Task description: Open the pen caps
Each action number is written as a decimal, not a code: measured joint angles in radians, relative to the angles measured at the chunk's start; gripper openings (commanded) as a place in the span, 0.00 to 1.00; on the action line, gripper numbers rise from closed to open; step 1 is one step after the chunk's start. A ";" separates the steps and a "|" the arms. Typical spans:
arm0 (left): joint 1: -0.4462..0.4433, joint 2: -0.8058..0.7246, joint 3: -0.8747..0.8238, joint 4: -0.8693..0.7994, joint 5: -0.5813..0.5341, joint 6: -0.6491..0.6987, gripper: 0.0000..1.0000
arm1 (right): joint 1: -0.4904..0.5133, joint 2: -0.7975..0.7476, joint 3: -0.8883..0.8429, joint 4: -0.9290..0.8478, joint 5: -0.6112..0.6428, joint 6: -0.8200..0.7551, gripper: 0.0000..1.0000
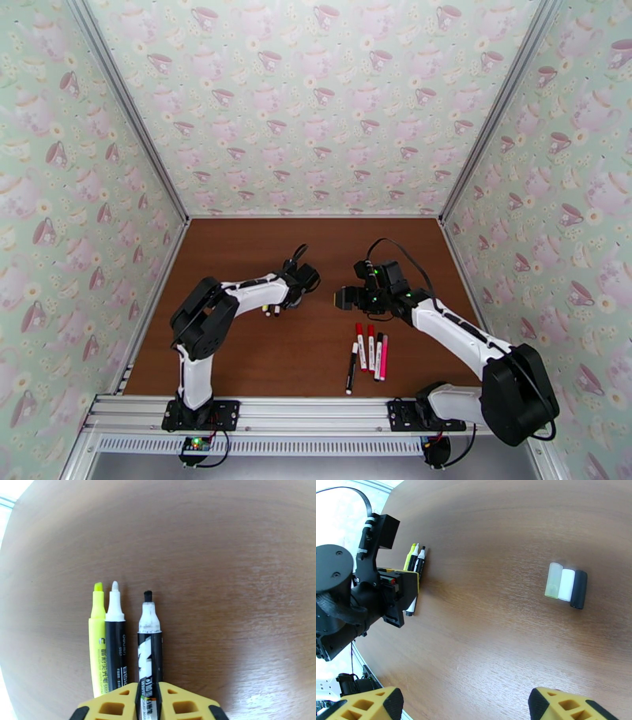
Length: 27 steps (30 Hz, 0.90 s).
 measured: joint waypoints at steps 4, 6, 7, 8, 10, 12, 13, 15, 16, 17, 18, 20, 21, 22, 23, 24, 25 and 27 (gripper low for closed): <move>0.000 -0.045 -0.003 0.002 0.009 0.007 0.21 | 0.000 0.000 -0.004 0.000 0.000 0.003 0.89; 0.000 -0.084 -0.018 0.010 0.029 0.007 0.21 | 0.000 -0.002 -0.008 -0.001 0.001 0.004 0.89; 0.000 -0.107 -0.028 0.014 0.044 0.006 0.22 | 0.000 -0.005 -0.010 -0.001 0.004 0.004 0.89; 0.000 -0.133 -0.041 0.023 0.064 0.006 0.22 | 0.000 -0.009 -0.011 -0.005 0.008 0.005 0.88; -0.002 -0.187 -0.076 0.045 0.109 0.003 0.22 | 0.000 -0.021 -0.011 -0.014 0.029 0.008 0.81; -0.007 -0.242 -0.120 0.069 0.161 -0.005 0.23 | 0.000 -0.033 -0.011 -0.027 0.052 0.018 0.75; -0.013 -0.272 -0.147 0.088 0.193 -0.009 0.23 | 0.001 -0.039 -0.013 -0.036 0.065 0.026 0.71; -0.028 -0.326 -0.201 0.121 0.252 -0.019 0.24 | 0.006 -0.055 -0.025 -0.052 0.098 0.043 0.66; -0.040 -0.356 -0.233 0.145 0.287 -0.025 0.25 | 0.015 -0.064 -0.033 -0.066 0.120 0.057 0.63; -0.051 -0.384 -0.266 0.172 0.322 -0.032 0.25 | 0.028 -0.072 -0.041 -0.080 0.142 0.068 0.60; -0.063 -0.409 -0.296 0.195 0.350 -0.039 0.25 | 0.044 -0.077 -0.048 -0.096 0.164 0.083 0.58; -0.087 -0.460 -0.354 0.239 0.415 -0.051 0.26 | 0.080 -0.086 -0.062 -0.129 0.212 0.112 0.53; -0.096 -0.476 -0.373 0.256 0.438 -0.055 0.26 | 0.095 -0.089 -0.069 -0.143 0.232 0.124 0.50; -0.109 -0.498 -0.396 0.281 0.466 -0.059 0.27 | 0.112 -0.092 -0.076 -0.159 0.251 0.138 0.48; -0.119 -0.518 -0.417 0.308 0.491 -0.062 0.28 | 0.127 -0.095 -0.082 -0.173 0.268 0.148 0.45; -0.130 -0.542 -0.443 0.341 0.520 -0.066 0.29 | 0.141 -0.100 -0.087 -0.191 0.285 0.159 0.42; -0.137 -0.563 -0.465 0.373 0.545 -0.069 0.30 | 0.157 -0.105 -0.091 -0.209 0.303 0.172 0.41; -0.142 -0.608 -0.513 0.433 0.594 -0.077 0.32 | 0.187 -0.114 -0.095 -0.242 0.337 0.196 0.41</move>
